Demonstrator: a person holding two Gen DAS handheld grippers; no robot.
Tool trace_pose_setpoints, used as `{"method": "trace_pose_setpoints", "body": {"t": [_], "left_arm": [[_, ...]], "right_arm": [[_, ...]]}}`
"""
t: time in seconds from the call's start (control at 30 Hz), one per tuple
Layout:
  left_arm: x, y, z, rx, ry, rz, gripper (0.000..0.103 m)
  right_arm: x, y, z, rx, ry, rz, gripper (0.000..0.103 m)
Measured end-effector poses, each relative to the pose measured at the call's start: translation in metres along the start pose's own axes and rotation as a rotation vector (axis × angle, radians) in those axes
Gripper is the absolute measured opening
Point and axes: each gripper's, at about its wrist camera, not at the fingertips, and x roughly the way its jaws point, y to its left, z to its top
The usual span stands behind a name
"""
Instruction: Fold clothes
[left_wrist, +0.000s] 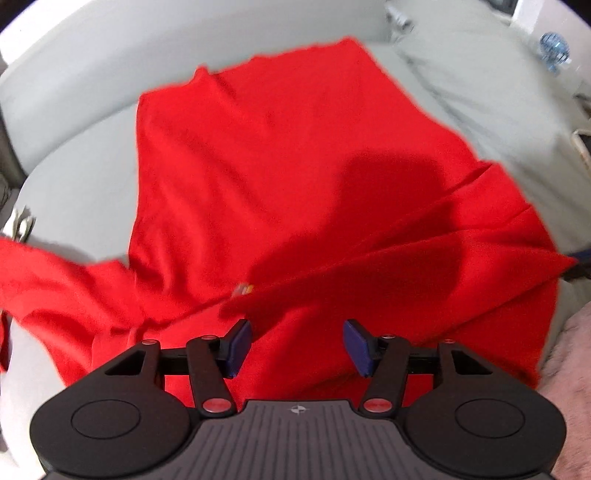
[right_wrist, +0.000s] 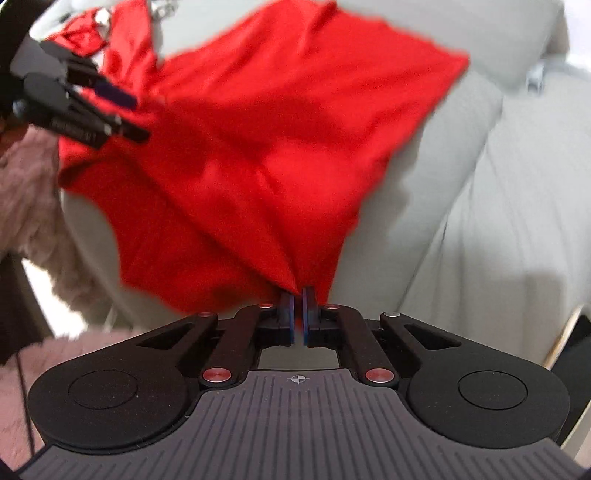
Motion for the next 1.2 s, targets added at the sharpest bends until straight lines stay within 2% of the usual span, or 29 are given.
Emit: {"method": "trace_pose_setpoints", "body": {"t": [0.07,0.13,0.2,0.27,0.33,0.43,0.53,0.67,0.7,0.73,0.77,0.87,0.93,1.03,1.13,1.2], "left_arm": [[0.001,0.002,-0.003,-0.005,0.008,-0.001,0.057],[-0.005,0.005,-0.006,0.0,0.001,-0.004,0.058],[-0.016,0.009,-0.007,0.003,-0.026,-0.02,0.058],[-0.027,0.014,-0.005,-0.011,-0.074,-0.05,0.058],[-0.03,0.014,0.0,-0.028,-0.104,-0.063,0.058],[-0.028,0.01,0.012,-0.049,-0.144,-0.081,0.057],[-0.018,0.004,0.022,-0.048,-0.158,-0.104,0.057],[0.008,-0.002,0.032,-0.031,-0.117,-0.131,0.055],[0.015,-0.003,0.031,-0.028,-0.096,-0.132,0.055],[0.02,-0.003,0.03,-0.025,-0.077,-0.127,0.055],[0.023,-0.002,0.029,-0.027,-0.071,-0.121,0.056],[0.027,0.0,0.026,-0.039,-0.064,-0.11,0.059],[0.027,0.002,0.026,-0.055,-0.065,-0.104,0.059],[0.019,0.0,0.027,-0.043,-0.071,-0.081,0.059],[0.005,-0.001,0.025,-0.032,-0.098,-0.081,0.054],[-0.001,-0.004,0.022,-0.008,-0.108,-0.078,0.054]], "right_arm": [[0.004,0.001,-0.005,0.034,0.072,0.028,0.02],[0.005,0.004,-0.007,0.06,0.12,0.033,0.024],[-0.011,0.003,-0.005,0.081,0.065,0.034,0.025],[-0.028,-0.003,0.0,0.12,-0.011,0.041,0.032],[-0.042,-0.012,0.012,0.178,-0.119,0.001,0.036],[-0.035,-0.031,0.032,0.308,-0.222,-0.061,0.039],[-0.005,-0.057,0.05,0.462,-0.23,-0.061,0.039],[0.044,-0.084,0.064,0.639,-0.186,0.024,0.04],[0.053,-0.086,0.065,0.656,-0.169,0.045,0.032],[0.064,-0.088,0.068,0.67,-0.144,0.07,0.009],[0.067,-0.087,0.071,0.66,-0.143,0.065,0.008],[0.056,-0.09,0.075,0.67,-0.24,-0.014,0.007],[0.052,-0.101,0.068,0.772,-0.294,-0.025,0.011],[0.05,-0.096,0.056,0.764,-0.244,-0.119,0.023],[0.032,-0.092,0.036,0.731,-0.234,-0.038,0.023],[0.024,-0.086,0.023,0.688,-0.183,0.054,0.023]]}}
